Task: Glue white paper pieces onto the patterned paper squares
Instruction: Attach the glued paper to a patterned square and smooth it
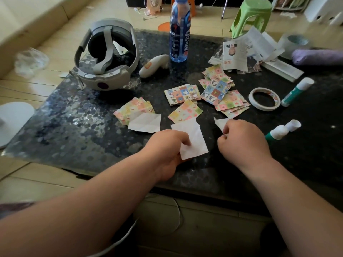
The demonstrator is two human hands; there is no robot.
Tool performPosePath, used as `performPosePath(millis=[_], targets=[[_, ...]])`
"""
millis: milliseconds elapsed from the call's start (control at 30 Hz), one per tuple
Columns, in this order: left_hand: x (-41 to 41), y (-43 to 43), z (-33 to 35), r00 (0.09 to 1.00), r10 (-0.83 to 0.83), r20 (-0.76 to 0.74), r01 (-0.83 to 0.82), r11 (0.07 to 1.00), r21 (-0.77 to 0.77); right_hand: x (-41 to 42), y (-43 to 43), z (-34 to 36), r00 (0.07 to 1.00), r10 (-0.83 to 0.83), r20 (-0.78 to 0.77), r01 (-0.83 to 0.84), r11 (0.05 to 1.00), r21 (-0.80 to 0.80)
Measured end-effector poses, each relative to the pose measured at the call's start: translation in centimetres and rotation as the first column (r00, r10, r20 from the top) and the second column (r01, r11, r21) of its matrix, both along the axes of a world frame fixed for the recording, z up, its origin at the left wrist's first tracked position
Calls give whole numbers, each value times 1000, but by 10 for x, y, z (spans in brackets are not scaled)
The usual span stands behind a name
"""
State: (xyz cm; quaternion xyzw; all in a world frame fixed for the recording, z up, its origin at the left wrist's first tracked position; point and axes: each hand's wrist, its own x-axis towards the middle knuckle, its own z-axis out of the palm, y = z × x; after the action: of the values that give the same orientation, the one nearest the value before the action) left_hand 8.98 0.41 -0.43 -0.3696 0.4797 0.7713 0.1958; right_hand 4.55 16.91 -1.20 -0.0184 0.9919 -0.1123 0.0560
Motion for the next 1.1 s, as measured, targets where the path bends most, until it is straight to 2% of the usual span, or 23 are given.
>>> performPosePath(millis=[100,200,233,267,333,367,400,467,533,600,800,967,1100], targets=[[2,-1,-6,1000,-5,-4,5,1000,8,0,5,9,999,-37,33,43,974,-221],[1,-2,-10,1000,-19,-24,18,999,-40,4,14,22,997,-77,4,69,866,-496],[0,-2,-11,999,-38,-25,36,996,-78,6,16,25,994,-106,24,99,790,-605],[-1,-1,-12,998,-63,-24,59,990,-130,9,19,29,989,-125,84,147,671,-727],[-2,4,-13,986,-164,-42,147,951,-271,18,22,33,959,-79,272,282,354,-892],[-1,6,-14,972,-229,-59,195,916,-350,22,24,35,940,-28,341,337,239,-910],[-1,9,-15,957,-281,-73,226,879,-420,26,26,35,922,11,387,378,189,-906],[-1,15,-17,934,-335,-121,241,845,-477,31,31,36,893,53,447,436,145,-888],[-1,20,-18,917,-359,-171,249,853,-459,32,36,35,870,79,487,480,93,-872],[-3,26,-18,895,-392,-214,251,838,-484,33,41,35,849,97,520,513,84,-854],[3,39,-6,843,-417,-338,223,845,-486,39,50,28,856,8,517,495,279,-823],[8,44,-2,778,-512,-365,229,771,-594,40,52,40,877,71,476,432,320,-843],[14,44,-1,755,-535,-379,226,755,-616,35,53,36,873,65,483,408,444,-798]])
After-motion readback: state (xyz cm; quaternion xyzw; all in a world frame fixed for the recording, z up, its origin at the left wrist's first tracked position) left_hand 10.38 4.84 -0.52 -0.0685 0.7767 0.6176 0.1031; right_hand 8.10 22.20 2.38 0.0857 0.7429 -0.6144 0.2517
